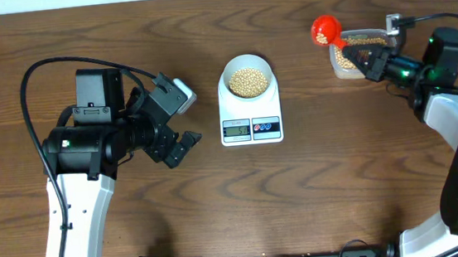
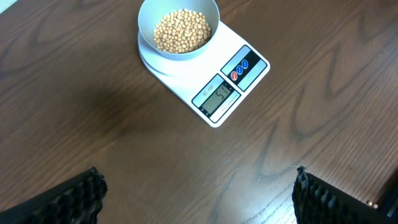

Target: Scoop item into bowl and weigh 50g on scale

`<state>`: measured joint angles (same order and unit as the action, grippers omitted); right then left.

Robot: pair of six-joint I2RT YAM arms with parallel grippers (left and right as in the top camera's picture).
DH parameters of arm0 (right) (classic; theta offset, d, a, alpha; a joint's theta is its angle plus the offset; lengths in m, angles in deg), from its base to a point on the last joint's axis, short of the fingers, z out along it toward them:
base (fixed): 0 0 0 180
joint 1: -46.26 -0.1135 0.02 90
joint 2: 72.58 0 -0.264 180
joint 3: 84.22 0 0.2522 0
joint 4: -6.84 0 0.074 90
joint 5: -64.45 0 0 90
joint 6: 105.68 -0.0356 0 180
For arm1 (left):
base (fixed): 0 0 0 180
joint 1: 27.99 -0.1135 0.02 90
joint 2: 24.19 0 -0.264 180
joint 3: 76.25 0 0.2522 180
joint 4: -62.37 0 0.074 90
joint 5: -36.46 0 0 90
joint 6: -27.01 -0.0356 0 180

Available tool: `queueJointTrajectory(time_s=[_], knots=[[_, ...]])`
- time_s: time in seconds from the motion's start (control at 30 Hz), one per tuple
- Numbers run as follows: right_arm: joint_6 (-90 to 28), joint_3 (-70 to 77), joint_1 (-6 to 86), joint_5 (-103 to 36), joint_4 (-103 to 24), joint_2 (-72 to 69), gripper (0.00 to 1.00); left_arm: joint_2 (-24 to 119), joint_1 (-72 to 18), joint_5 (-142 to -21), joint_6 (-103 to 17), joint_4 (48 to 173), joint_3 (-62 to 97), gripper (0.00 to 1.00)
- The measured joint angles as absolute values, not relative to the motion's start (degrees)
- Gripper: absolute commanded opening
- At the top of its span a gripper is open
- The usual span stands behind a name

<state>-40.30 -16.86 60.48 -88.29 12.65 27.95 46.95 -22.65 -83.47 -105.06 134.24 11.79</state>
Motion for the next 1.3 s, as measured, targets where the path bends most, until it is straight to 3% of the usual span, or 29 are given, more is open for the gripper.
queueJointTrajectory(time_s=[0.6,1.3], knots=[[-36.59,-16.86,71.17,-89.32,-2.28,24.19,0.02,46.95,-22.65,-83.47,-105.08,134.24,11.79,0.98],[-18.67,-16.81,91.63,-89.12,-33.88,7.84,0.02,46.95,-22.65,-83.47,-105.06,134.28,11.79,0.98]])
